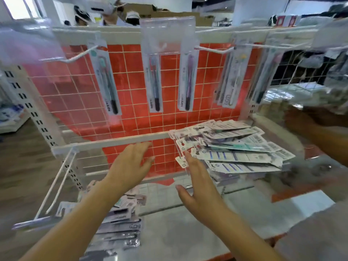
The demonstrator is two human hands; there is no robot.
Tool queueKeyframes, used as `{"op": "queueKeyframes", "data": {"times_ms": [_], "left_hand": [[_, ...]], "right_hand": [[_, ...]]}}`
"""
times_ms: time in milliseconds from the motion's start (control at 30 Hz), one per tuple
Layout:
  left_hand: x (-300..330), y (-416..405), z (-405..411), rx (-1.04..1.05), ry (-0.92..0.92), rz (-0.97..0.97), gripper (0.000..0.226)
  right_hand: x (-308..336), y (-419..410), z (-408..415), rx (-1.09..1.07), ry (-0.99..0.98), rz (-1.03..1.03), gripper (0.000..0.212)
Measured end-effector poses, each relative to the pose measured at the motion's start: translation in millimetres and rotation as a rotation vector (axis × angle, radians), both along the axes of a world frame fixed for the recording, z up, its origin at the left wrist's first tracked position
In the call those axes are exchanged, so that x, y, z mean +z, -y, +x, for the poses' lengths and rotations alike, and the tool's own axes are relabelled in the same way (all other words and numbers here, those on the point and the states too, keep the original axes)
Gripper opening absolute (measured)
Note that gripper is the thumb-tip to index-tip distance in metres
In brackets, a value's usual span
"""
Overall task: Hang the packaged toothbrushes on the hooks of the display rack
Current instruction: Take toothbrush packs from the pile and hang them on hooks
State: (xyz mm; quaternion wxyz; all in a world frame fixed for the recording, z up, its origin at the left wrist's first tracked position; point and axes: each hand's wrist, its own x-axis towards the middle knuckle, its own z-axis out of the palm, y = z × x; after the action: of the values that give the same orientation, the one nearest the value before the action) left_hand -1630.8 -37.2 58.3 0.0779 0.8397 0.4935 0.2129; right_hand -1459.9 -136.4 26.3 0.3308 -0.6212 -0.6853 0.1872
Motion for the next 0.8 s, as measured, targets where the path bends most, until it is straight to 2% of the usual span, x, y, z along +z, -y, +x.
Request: {"op": "queueKeyframes", "data": {"times_ms": [200, 300, 400, 500, 667, 800], "left_hand": [[-6, 3, 46, -0.069, -0.01, 0.001, 0.047], [-6, -3, 69, -0.093, 0.016, -0.025, 0.045], [-3, -14, 91, -0.094, 0.027, -0.059, 0.046], [-2, -25, 111, -0.06, 0.025, -0.088, 0.047], [-15, -34, 132, -0.057, 0.089, -0.153, 0.042], [-25, -29, 139, -0.044, 0.154, -0.164, 0.042]], "right_hand": [[-5, -2, 42, -0.031, -0.025, 0.07, 0.075], [0, -14, 67, -0.056, -0.033, 0.091, 0.067], [12, -38, 97, -0.09, 0.013, 0.216, 0.057], [21, -65, 137, -0.109, 0.073, 0.209, 0.056], [17, -102, 192, -0.142, 0.376, -0.159, 0.086], [11, -124, 210, -0.017, 0.479, -0.301, 0.116]]}}
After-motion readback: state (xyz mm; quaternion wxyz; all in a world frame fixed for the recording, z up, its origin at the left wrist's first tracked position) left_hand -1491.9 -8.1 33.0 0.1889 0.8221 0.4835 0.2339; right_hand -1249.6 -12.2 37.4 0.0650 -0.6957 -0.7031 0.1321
